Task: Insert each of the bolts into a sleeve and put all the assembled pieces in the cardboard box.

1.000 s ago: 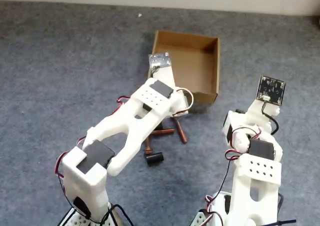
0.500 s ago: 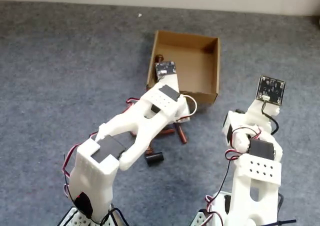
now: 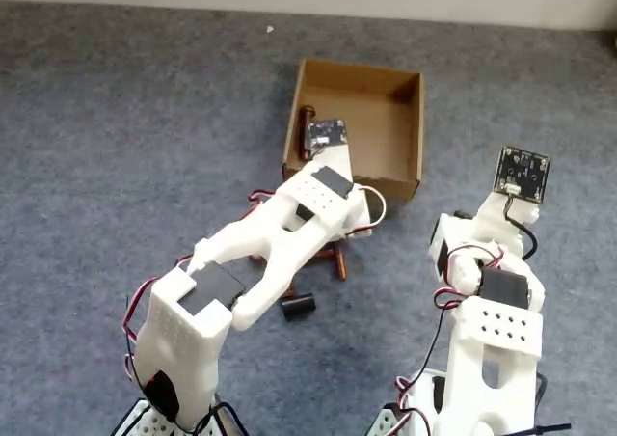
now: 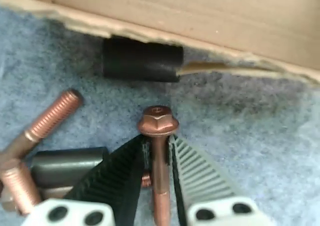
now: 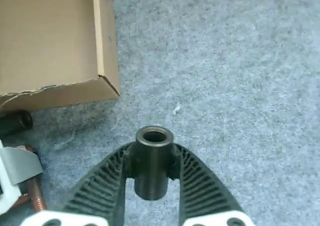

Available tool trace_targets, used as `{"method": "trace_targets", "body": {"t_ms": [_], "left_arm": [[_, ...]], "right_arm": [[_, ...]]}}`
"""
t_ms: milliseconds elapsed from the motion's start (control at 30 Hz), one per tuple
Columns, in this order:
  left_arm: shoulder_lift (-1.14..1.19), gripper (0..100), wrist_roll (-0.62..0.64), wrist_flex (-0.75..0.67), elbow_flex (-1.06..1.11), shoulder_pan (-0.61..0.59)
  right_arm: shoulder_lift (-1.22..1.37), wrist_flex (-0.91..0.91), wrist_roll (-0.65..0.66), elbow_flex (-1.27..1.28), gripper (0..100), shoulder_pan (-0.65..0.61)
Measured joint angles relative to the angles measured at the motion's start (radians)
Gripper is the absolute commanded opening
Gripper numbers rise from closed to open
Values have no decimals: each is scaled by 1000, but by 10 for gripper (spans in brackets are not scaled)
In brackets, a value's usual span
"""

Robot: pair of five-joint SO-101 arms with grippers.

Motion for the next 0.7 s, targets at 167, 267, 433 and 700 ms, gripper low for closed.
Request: {"method": "trace_targets", "body": {"t_ms": [167, 267, 433, 700], "left_arm": [[0, 5, 0, 57, -15, 20], [-37, 5, -5, 110, -12, 41], [-206, 5, -31, 124, 64, 40], [-624, 5, -121, 104, 290, -20]], "right_arm": [[0, 0, 0, 0, 4, 0], [0, 0, 0, 0, 4, 0], [0, 0, 0, 0, 4, 0], [-2, 20, 0, 0, 4, 0]]}}
